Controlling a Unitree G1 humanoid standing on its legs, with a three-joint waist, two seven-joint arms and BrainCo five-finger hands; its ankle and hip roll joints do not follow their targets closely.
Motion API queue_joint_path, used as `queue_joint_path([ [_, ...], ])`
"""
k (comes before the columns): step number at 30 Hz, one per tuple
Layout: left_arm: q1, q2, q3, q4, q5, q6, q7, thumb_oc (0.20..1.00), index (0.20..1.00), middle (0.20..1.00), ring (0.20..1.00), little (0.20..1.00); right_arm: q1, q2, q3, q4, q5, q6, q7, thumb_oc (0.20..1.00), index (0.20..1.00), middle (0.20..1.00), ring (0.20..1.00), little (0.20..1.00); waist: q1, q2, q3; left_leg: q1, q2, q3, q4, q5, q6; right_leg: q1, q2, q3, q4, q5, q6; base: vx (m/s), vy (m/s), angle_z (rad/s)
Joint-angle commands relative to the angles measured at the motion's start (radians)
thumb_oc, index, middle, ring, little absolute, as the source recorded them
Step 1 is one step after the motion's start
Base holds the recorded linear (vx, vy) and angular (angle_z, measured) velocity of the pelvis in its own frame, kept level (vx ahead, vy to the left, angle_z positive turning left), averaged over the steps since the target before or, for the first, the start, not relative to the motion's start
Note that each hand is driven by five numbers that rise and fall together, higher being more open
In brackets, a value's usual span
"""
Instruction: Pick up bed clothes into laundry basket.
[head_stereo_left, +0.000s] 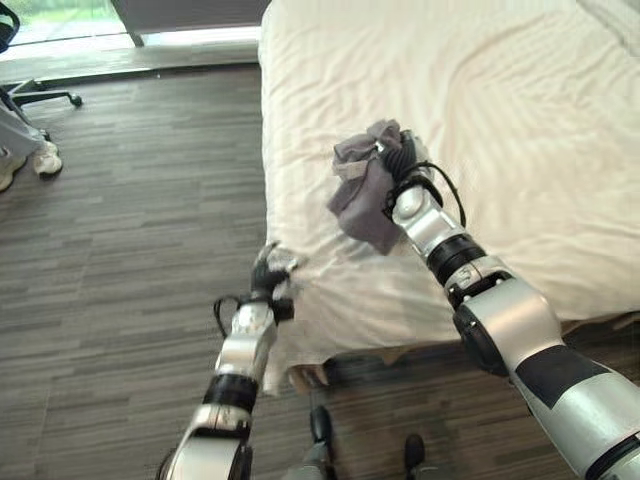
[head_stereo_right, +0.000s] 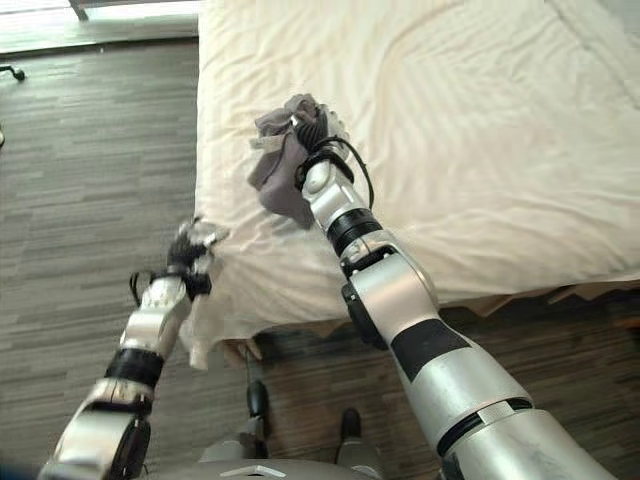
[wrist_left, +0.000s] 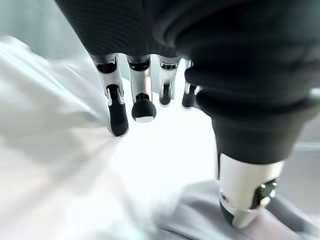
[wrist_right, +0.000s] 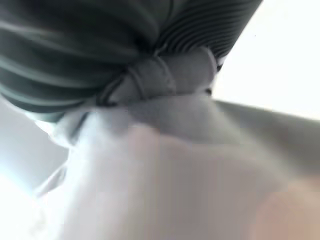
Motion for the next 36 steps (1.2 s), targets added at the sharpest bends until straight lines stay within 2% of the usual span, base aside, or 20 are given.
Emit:
queue_joint_path([
  [1, -0.239, 0.01, -0.02, -0.056, 0.04, -0.105, -0.008, 1.0, 1.0, 1.0, 1.0, 1.0, -0.045, -0.033, 0.001, 0.032, 0.016, -0.086, -0.055, 0.2, 0.2, 0.2, 0.2, 0.2, -0.025, -0.033, -0.072, 0.122, 0.073, 0.037, 0.005, -0.018, -0.057, -0.004, -0.043, -0.046, -0.138, 0.175, 0.032, -0.07, 0.122, -0.26],
  [6, -0.247, -0.001, -0.032, 0.016, 0.041, -0.115, 0.021, 1.0, 1.0, 1.0, 1.0, 1.0, 0.001, -0.021, 0.01, 0.06, 0.039, -0.121, -0.059, 0.2, 0.2, 0.2, 0.2, 0.2, -0.025, -0.065, -0.126, 0.162, 0.069, 0.048, 0.005, -0.041, -0.044, 0.025, -0.038, -0.052, -0.138, 0.187, 0.033, -0.07, 0.06, -0.37],
  [10, -0.241, -0.015, -0.054, 0.082, 0.032, -0.109, 0.016, 1.0, 1.0, 1.0, 1.0, 1.0, 0.031, -0.03, -0.009, 0.081, 0.048, -0.145, -0.098, 0.2, 0.2, 0.2, 0.2, 0.2, -0.031, -0.088, -0.134, 0.183, 0.083, 0.071, 0.005, -0.053, -0.05, 0.041, -0.033, -0.067, -0.138, 0.199, 0.038, -0.06, -0.001, -0.12],
  [13, -0.203, -0.032, -0.069, 0.112, 0.032, -0.103, 0.014, 1.0, 1.0, 1.0, 1.0, 1.0, 0.07, -0.03, -0.014, 0.067, 0.041, -0.159, -0.134, 0.2, 0.2, 0.2, 0.2, 0.2, -0.037, -0.086, -0.12, 0.189, 0.096, 0.093, 0.005, -0.044, -0.052, 0.074, -0.016, -0.092, -0.132, 0.205, 0.035, -0.11, -0.014, -0.03],
  [16, -0.095, -0.016, -0.062, 0.062, 0.011, -0.092, -0.005, 1.0, 1.0, 1.0, 1.0, 1.0, 0.113, -0.032, -0.018, 0.004, 0.017, -0.161, -0.142, 0.2, 0.2, 0.2, 0.2, 0.2, -0.018, -0.032, -0.065, 0.184, 0.187, 0.197, 0.005, -0.001, -0.051, 0.057, -0.001, -0.249, 0.084, 0.076, -0.001, -0.35, 0.107, -0.53],
  [17, -0.001, -0.004, -0.038, -0.022, -0.001, -0.081, -0.018, 1.0, 1.0, 1.0, 1.0, 1.0, 0.15, -0.023, -0.04, -0.053, 0.004, -0.153, -0.137, 0.2, 0.2, 0.2, 0.2, 0.2, -0.013, -0.005, -0.049, 0.181, 0.228, 0.253, 0.005, 0.012, -0.049, 0.068, 0.001, -0.306, 0.217, -0.012, -0.013, -0.38, 0.24, -1.55],
  [20, 0.088, 0.015, -0.002, -0.083, 0.006, -0.072, -0.005, 1.0, 1.0, 1.0, 1.0, 1.0, 0.224, -0.022, -0.062, -0.174, -0.005, -0.146, -0.118, 0.2, 0.2, 0.2, 0.2, 0.2, -0.006, 0.014, -0.053, 0.188, 0.259, 0.329, 0.005, 0.027, -0.048, 0.098, -0.015, -0.373, 0.311, -0.061, -0.016, -0.2, 0.138, -1.48],
  [21, 0.152, 0.02, 0.032, -0.124, 0.006, -0.066, 0.01, 1.0, 1.0, 1.0, 1.0, 1.0, 0.292, -0.038, -0.072, -0.345, -0.02, -0.131, -0.086, 0.2, 0.2, 0.2, 0.2, 0.2, -0.011, 0.017, -0.063, 0.217, 0.274, 0.423, 0.005, 0.035, -0.053, 0.145, -0.042, -0.454, 0.317, -0.057, -0.013, -0.23, 0.131, -1.81],
  [23, 0.189, 0.024, 0.07, -0.192, -0.011, -0.068, -0.005, 1.0, 1.0, 1.0, 1.0, 1.0, 0.329, -0.07, -0.074, -0.478, -0.038, -0.116, -0.046, 0.2, 0.2, 0.2, 0.2, 0.2, -0.025, 0.009, -0.083, 0.259, 0.273, 0.527, 0.005, 0.033, -0.073, 0.222, -0.081, -0.553, 0.266, -0.059, -0.014, -0.17, 0.03, -2.17],
  [24, 0.202, 0.043, 0.098, -0.269, -0.011, -0.075, -0.004, 1.0, 1.0, 1.0, 1.0, 1.0, 0.328, -0.093, -0.068, -0.602, -0.034, -0.107, 0.012, 0.2, 0.2, 0.2, 0.2, 0.2, -0.04, 0.013, -0.112, 0.308, 0.285, 0.65, 0.005, 0.048, -0.099, 0.279, -0.112, -0.66, 0.178, -0.032, -0.02, -0.08, -0.035, -2.63],
  [25, 0.207, 0.044, 0.099, -0.275, -0.012, -0.072, -0.004, 1.0, 1.0, 1.0, 1.0, 1.0, 0.334, -0.094, -0.067, -0.613, -0.033, -0.1, 0.018, 0.2, 0.2, 0.2, 0.2, 0.2, -0.034, 0.013, -0.108, 0.318, 0.287, 0.66, 0.005, 0.048, -0.102, 0.287, -0.106, -0.653, 0.164, -0.024, -0.02, -0.13, -0.159, -2.6],
  [26, 0.211, 0.076, 0.15, -0.359, -0.024, -0.081, 0.006, 1.0, 1.0, 1.0, 1.0, 1.0, 0.282, -0.095, -0.053, -0.703, -0.011, -0.1, 0.081, 0.2, 0.2, 0.2, 0.2, 0.2, -0.042, 0.017, -0.14, 0.365, 0.3, 0.776, 0.005, 0.078, -0.138, 0.311, -0.154, -0.768, 0.096, 0.04, -0.001, -0.17, -0.224, -4.14],
  [27, 0.201, 0.082, 0.171, -0.402, -0.043, -0.086, 0.004, 1.0, 1.0, 1.0, 1.0, 1.0, 0.247, -0.091, -0.044, -0.73, 0.006, -0.099, 0.109, 0.2, 0.2, 0.2, 0.2, 0.2, -0.041, 0.017, -0.153, 0.384, 0.31, 0.825, 0.005, 0.095, -0.163, 0.307, -0.181, -0.807, 0.066, 0.085, 0.018, -0.24, -0.448, -4.47],
  [28, 0.172, 0.083, 0.169, -0.457, -0.057, -0.103, -0.004, 1.0, 1.0, 1.0, 1.0, 1.0, 0.222, -0.086, -0.036, -0.836, 0.035, -0.101, 0.163, 0.2, 0.2, 0.2, 0.2, 0.2, -0.053, 0.025, -0.16, 0.399, 0.34, 0.855, 0.005, 0.148, -0.205, 0.266, -0.138, -0.766, 0.05, 0.072, 0.007, -0.18, -0.588, -4.59],
  [29, 0.117, 0.054, 0.141, -0.459, -0.062, -0.115, 0.011, 1.0, 1.0, 1.0, 1.0, 1.0, 0.232, -0.086, -0.029, -0.926, 0.046, -0.093, 0.214, 0.2, 0.2, 0.2, 0.2, 0.2, -0.088, 0.04, -0.167, 0.395, 0.383, 0.866, 0.01, 0.197, -0.219, 0.249, -0.089, -0.716, 0.0, 0.059, -0.003, -0.11, -0.601, -2.9],
  [30, 0.074, 0.034, 0.13, -0.45, -0.067, -0.112, 0.031, 1.0, 1.0, 1.0, 1.0, 1.0, 0.239, -0.089, -0.02, -0.966, 0.046, -0.08, 0.237, 0.2, 0.2, 0.2, 0.2, 0.2, -0.114, 0.05, -0.173, 0.406, 0.406, 0.89, 0.013, 0.224, -0.228, 0.24, -0.062, -0.702, -0.042, 0.072, -0.01, -0.03, -0.565, -2.04],
  [31, 0.019, -0.011, 0.099, -0.459, -0.079, -0.109, 0.033, 1.0, 1.0, 1.0, 1.0, 1.0, 0.246, -0.099, -0.006, -1.044, 0.051, -0.067, 0.277, 0.2, 0.2, 0.2, 0.2, 0.2, -0.146, 0.061, -0.175, 0.43, 0.418, 0.927, 0.017, 0.231, -0.233, 0.233, -0.015, -0.645, -0.126, 0.106, -0.024, 0.0, -0.397, -1.05],
  [34, -0.031, -0.059, 0.082, -0.465, -0.086, -0.107, 0.048, 1.0, 1.0, 1.0, 1.0, 1.0, 0.244, -0.102, -0.007, -1.105, 0.063, -0.034, 0.315, 0.2, 0.2, 0.2, 0.2, 0.2, -0.164, 0.064, -0.173, 0.431, 0.419, 0.909, 0.058, 0.234, -0.234, 0.219, 0.003, -0.58, -0.138, 0.102, -0.033, 0.12, -0.267, -0.82],
  [35, -0.022, -0.093, 0.07, -0.495, -0.093, -0.104, 0.064, 1.0, 1.0, 1.0, 1.0, 1.0, 0.297, -0.087, 0.008, -1.162, 0.086, -0.035, 0.349, 0.2, 0.2, 0.2, 0.2, 0.2, -0.13, 0.038, -0.135, 0.345, 0.356, 0.616, 0.257, 0.077, -0.189, 0.223, 0.014, -0.466, -0.138, 0.083, -0.054, 0.15, -0.168, -1.19],
  [36, -0.001, -0.103, 0.062, -0.507, -0.097, -0.115, 0.057, 1.0, 1.0, 1.0, 1.0, 1.0, 0.338, -0.085, 0.032, -1.181, 0.087, -0.041, 0.358, 0.2, 0.2, 0.2, 0.2, 0.2, -0.111, 0.024, -0.118, 0.299, 0.311, 0.471, 0.325, -0.019, -0.152, 0.229, 0.016, -0.42, -0.138, 0.07, -0.069, 0.14, -0.156, -1.24],
])
